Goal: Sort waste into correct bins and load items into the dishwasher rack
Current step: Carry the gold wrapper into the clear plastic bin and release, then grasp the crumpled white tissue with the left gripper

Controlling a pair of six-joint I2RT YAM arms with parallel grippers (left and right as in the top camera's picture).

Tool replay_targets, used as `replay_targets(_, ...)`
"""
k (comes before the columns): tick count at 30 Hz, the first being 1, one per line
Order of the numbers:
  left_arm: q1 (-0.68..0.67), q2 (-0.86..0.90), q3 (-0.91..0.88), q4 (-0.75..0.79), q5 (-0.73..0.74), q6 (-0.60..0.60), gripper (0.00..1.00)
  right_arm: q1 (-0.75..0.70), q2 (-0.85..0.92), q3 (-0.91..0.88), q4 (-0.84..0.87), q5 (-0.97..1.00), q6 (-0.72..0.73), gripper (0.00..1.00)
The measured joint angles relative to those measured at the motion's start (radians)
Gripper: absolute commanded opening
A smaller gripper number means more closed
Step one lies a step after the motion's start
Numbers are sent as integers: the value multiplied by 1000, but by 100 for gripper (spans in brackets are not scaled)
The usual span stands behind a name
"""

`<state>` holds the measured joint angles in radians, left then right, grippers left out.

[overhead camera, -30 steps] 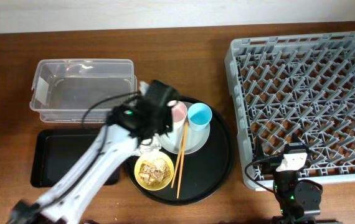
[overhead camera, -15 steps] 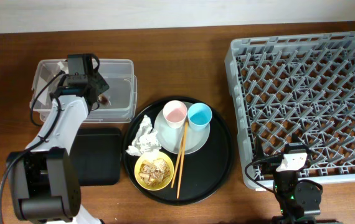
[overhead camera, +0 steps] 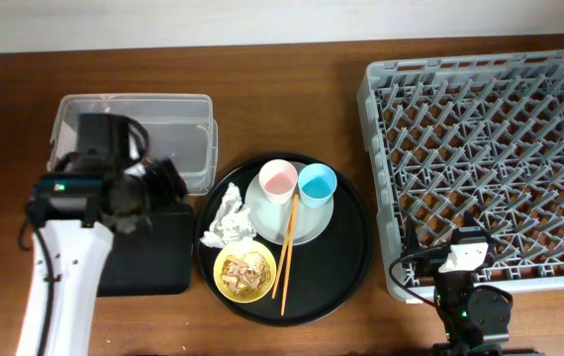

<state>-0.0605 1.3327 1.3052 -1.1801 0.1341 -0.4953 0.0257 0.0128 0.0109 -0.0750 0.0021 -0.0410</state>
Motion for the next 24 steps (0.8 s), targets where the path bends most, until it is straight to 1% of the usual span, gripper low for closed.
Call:
replay_targets(2, -75, 7, -47, 15, 10, 34, 95, 0, 0, 0, 0, 0, 0, 99)
replay_targets(5, -186, 20, -148, 85, 8, 59, 95, 0, 0, 0, 0, 0, 0, 99)
replay_targets(8, -249, 47, -251, 187, 5, 58, 95, 0, 0, 0, 0, 0, 0, 99)
replay_targets(9, -262, 61, -301, 251, 4, 58, 95, 0, 0, 0, 0, 0, 0, 98)
replay_targets(10, -266, 69, -320, 273, 4, 58, 95, 0, 0, 0, 0, 0, 0, 99)
replay_targets(12, -269, 89, -371, 379, -3, 58, 95, 0, 0, 0, 0, 0, 0, 99)
replay_targets(18, -269, 200, -395, 508, -41, 58, 94, 0, 0, 0, 0, 0, 0, 99)
replay_targets(22, -269, 299, -396, 542, -42, 58, 89, 0, 0, 0, 0, 0, 0, 99)
replay_targets(23, -269, 322, -397, 542, -45, 58, 82, 0, 0, 0, 0, 0, 0, 99)
replay_targets(24, -269, 332, -397, 542, -45, 58, 80, 0, 0, 0, 0, 0, 0, 99)
